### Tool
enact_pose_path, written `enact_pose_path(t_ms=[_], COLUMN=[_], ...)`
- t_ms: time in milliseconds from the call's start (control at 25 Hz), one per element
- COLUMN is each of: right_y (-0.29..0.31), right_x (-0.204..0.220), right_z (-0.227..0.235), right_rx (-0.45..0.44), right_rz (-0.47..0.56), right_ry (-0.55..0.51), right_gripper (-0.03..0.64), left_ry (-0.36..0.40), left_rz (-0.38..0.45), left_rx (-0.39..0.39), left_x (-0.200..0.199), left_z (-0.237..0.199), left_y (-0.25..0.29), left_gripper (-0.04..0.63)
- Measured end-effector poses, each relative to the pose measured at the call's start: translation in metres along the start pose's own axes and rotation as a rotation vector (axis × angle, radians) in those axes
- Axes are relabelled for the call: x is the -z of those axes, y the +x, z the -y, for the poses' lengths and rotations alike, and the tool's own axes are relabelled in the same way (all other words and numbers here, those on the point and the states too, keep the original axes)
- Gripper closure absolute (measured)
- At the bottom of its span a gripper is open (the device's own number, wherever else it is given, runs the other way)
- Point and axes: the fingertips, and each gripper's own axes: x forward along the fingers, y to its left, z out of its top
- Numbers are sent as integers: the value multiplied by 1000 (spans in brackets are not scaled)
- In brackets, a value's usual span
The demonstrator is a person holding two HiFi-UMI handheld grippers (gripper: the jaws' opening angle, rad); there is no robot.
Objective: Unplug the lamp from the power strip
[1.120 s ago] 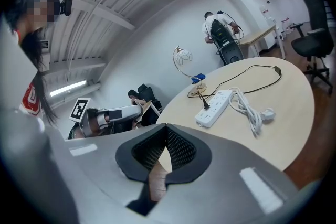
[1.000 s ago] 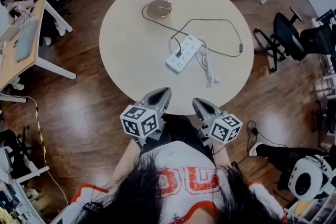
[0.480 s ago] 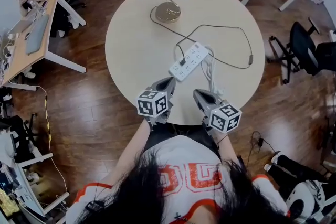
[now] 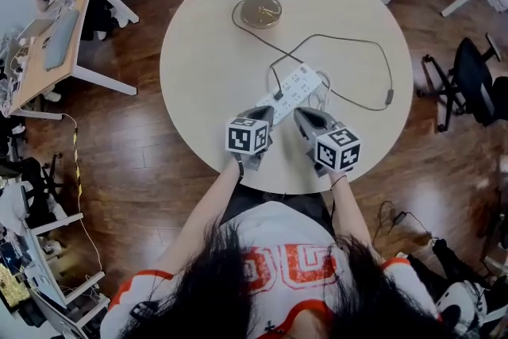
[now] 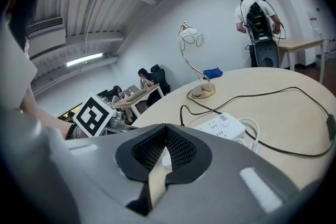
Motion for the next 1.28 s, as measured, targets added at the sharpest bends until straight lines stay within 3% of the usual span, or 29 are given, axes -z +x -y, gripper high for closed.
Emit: enact_pose_path(t_ms=[360, 560, 800, 1160, 1280], right_y=[33, 54, 79, 101, 103], right_x=[8, 19, 22, 34, 35], right_z=[20, 24, 28, 28, 28], right_rx=[56, 64, 83, 101, 110], right_rz=[-80, -164, -232, -354, -362], right_ry=[-105, -204, -327, -434, -420], right_gripper=[593, 566, 531, 523, 526], left_ry=[-20, -6, -45, -55, -57], left_rz=[-91, -105, -139, -156, -152], left_rx=[-91, -92, -107, -110, -117], left_x=[17, 19, 20, 21, 21], left_z=[-19, -18, -18, -14, -15], left_y=[16, 17, 18, 18, 17], left_gripper=[595, 595, 595, 595, 595])
